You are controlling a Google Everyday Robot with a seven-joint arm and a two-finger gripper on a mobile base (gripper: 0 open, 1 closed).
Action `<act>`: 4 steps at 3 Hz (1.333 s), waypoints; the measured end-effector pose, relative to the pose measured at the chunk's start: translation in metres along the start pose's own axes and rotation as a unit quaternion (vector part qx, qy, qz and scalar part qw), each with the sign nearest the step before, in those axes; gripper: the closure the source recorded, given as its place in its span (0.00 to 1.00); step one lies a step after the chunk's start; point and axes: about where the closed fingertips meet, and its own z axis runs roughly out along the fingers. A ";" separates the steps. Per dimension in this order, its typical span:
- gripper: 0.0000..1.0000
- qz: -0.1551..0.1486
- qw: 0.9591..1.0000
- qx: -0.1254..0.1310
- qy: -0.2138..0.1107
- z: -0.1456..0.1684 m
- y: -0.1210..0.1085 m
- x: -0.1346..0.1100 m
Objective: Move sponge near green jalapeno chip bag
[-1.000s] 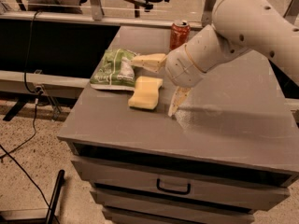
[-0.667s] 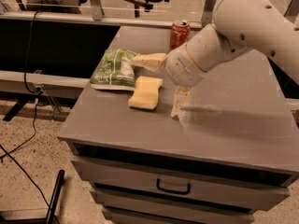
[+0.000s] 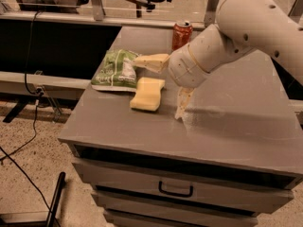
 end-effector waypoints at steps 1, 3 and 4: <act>0.00 -0.017 1.000 -0.015 0.011 -0.007 -0.012 -0.008; 0.00 -0.035 0.998 -0.018 0.044 -0.042 -0.027 -0.020; 0.00 -0.029 0.997 -0.035 0.059 -0.043 -0.023 -0.012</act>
Offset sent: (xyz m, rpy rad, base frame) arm -0.0217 -0.0182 0.0976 -0.1138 -0.1682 -0.0259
